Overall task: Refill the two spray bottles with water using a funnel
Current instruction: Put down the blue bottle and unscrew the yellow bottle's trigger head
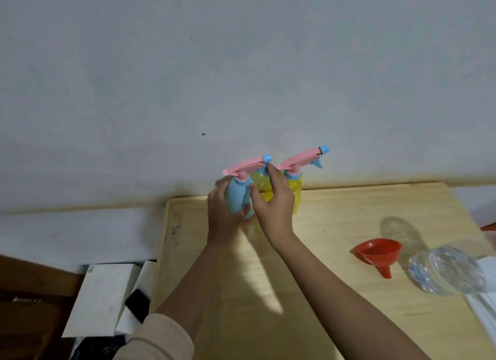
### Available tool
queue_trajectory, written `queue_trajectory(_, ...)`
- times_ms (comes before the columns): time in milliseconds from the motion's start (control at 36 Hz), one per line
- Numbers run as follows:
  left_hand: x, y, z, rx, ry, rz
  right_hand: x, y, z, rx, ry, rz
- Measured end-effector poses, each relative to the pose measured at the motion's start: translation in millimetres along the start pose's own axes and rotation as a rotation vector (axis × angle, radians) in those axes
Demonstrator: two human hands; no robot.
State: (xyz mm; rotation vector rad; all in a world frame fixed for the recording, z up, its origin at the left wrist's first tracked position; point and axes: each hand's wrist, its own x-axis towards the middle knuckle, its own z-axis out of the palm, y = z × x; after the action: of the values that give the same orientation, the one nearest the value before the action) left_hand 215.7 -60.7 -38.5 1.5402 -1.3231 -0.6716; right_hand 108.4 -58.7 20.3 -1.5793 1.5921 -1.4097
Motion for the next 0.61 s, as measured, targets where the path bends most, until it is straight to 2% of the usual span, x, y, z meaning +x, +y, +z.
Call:
queue_trajectory(111, -23, 0, 6, 0.043, 0.206, -0.022, -15, 2, -14, 0.081, 0.062, 0.011)
queue_trajectory(194, -44, 13, 14, -0.015, 0.265, 0.060, -22, 7, -28, 0.137, 0.183, 0.039)
queue_trajectory(250, -54, 17, 24, -0.029, 0.190, 0.124, -20, 11, -35, 0.157, 0.261, 0.095)
queue_trajectory(306, -57, 16, 36, -0.035, 0.036, 0.104, -12, 15, -40, 0.155, 0.287, 0.144)
queue_trajectory(417, -49, 22, 59, -0.026, -0.138, 0.033, 10, 25, -41, 0.080, 0.132, 0.173)
queue_trajectory(500, -37, 25, 72, 0.025, -0.214, -0.001, 22, 25, -40, 0.050, 0.070, 0.138)
queue_trajectory(611, -24, 28, 81, 0.049, -0.206, 0.013, 25, 26, -48, 0.085, 0.095, 0.130)
